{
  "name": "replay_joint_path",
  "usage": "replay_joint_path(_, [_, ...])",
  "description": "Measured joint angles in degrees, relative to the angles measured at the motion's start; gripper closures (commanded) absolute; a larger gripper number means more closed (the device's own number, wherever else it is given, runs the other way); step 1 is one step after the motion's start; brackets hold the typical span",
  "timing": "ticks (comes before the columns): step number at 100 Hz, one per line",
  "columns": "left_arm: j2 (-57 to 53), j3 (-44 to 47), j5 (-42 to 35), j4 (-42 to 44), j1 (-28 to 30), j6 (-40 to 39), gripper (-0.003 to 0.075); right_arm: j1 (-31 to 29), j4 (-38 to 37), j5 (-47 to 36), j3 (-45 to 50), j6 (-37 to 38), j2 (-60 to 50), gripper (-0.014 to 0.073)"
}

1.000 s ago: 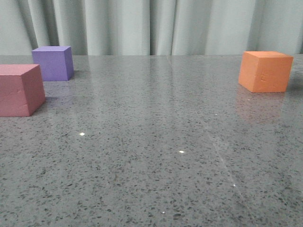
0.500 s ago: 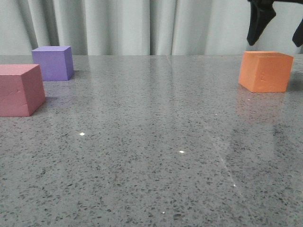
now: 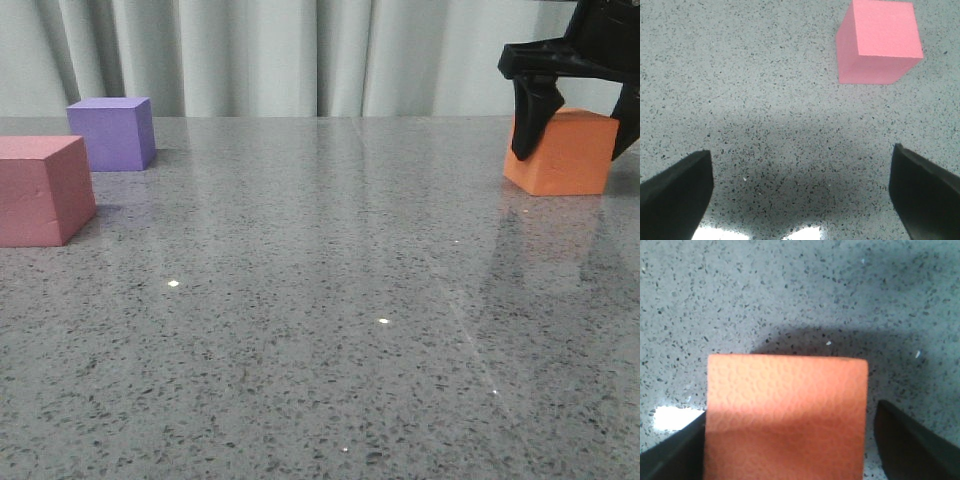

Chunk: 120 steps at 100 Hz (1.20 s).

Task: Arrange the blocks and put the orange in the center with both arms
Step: 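Lower the right gripper onto the orange cube and close it, then lift the orange cube and carry it toward the table center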

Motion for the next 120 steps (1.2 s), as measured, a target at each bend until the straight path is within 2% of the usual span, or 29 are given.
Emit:
replay_joint_path(9, [0.0, 0.0, 0.0, 0.0, 0.0, 0.0, 0.0041, 0.0, 0.15, 0.21, 0.0, -0.04, 0.0, 0.0233])
replay_joint_path(14, [0.0, 0.0, 0.0, 0.0, 0.0, 0.0, 0.0041, 0.0, 0.15, 0.35, -0.06, -0.04, 0.0, 0.0256])
replay_joint_path(37, [0.0, 0.0, 0.0, -0.1, 0.0, 0.05, 0.0041, 0.14, 2.14, 5.01, -1.82, -0.04, -0.12, 0.0252])
replay_joint_path(60, [0.0, 0.0, 0.04, -0.95, 0.0, 0.14, 0.0041, 6.0, 4.13, 9.91, -7.7, 0.33, -1.2, 0.0252])
replay_joint_path(82, [0.0, 0.0, 0.04, -1.55, 0.0, 0.14, 0.0041, 13.29, 4.9, 8.35, -10.26, 7.22, -1.27, 0.0252])
replay_joint_path(120, [0.0, 0.0, 0.04, -1.75, 0.0, 0.14, 0.0041, 21.01, 4.13, 8.25, -16.26, 17.69, 6.44, 0.0252])
